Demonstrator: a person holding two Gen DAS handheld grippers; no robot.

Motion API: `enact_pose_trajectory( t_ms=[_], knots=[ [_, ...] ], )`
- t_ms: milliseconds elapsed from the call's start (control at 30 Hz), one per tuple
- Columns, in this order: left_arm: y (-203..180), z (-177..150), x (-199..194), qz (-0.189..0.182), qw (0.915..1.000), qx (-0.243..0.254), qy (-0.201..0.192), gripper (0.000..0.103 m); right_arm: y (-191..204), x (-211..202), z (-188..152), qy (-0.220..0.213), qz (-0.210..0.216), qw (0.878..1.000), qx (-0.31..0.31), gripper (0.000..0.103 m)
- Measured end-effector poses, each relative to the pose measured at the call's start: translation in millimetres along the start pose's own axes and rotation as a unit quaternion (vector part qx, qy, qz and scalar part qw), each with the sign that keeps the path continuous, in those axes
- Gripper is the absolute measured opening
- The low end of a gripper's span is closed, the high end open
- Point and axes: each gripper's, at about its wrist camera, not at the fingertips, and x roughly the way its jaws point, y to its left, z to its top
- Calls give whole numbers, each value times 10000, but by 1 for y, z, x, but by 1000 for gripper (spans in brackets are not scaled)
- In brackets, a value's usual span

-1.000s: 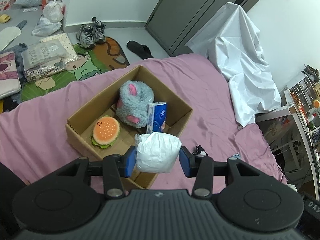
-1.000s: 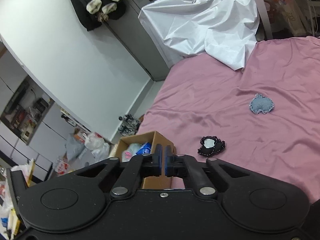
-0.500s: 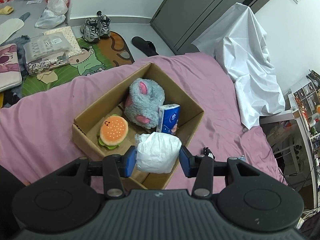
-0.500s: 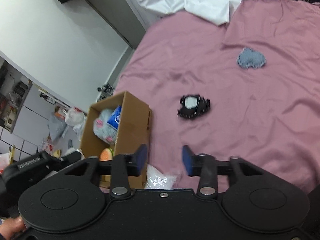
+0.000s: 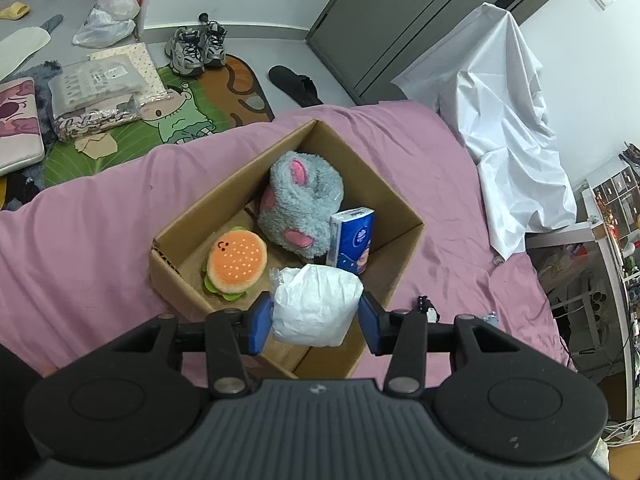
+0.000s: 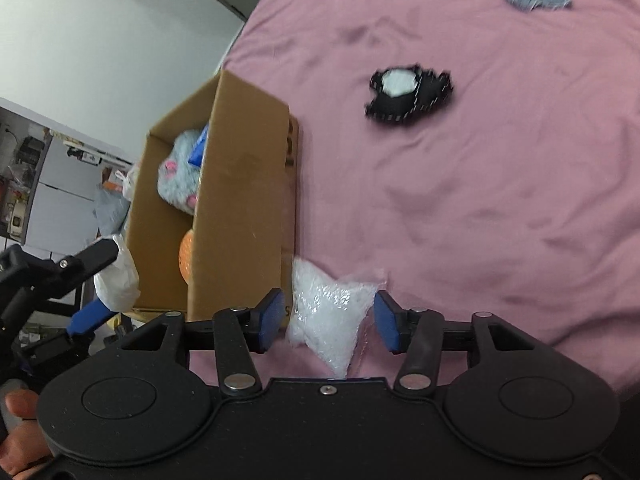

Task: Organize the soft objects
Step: 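Carry the white cloth and clear bag over the cardboard box with both tools, then open the left tool to drop the white cloth while the right tool releases the clear bag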

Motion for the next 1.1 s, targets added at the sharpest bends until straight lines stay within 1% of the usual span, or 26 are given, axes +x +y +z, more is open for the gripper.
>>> enact_pose_trajectory(
  t_ms=[100,133,200,300,333,400,433,467,567,700,867,1100],
  knots=[
    [1,3,1,21,10000,1,18,45,3,13,-1,141,-30,9999,-14,51],
    [2,4,1,25,10000,3,15,45,3,17,0,173,-51,9998,-23,53],
    [3,6,1,35,10000,7,-1,45,5,23,0,172,-132,9997,-61,53],
    [5,7,1,59,10000,-9,-12,45,6,31,2,190,-126,9997,-70,51],
    [6,7,2,71,10000,-19,-7,45,6,32,1,164,-175,9997,-108,44],
    [7,7,3,92,10000,-34,5,45,5,31,-1,115,-183,9996,-169,38],
    [8,7,4,103,9999,-39,15,45,5,30,-1,96,-177,9996,-195,32],
    [8,7,5,111,9999,-43,24,45,4,27,-1,82,-144,9997,-202,28],
    [6,7,6,109,9999,-43,37,45,4,16,0,-20,-227,9995,-220,25],
    [3,8,4,79,10000,-6,7,45,0,-1,8,-230,-309,9992,-112,24],
    [2,7,5,64,10000,13,19,45,-5,-26,17,-521,-295,9982,-3,24],
    [1,7,7,61,10000,16,58,45,6,-54,32,-903,-213,9957,-20,24]
  ],
)
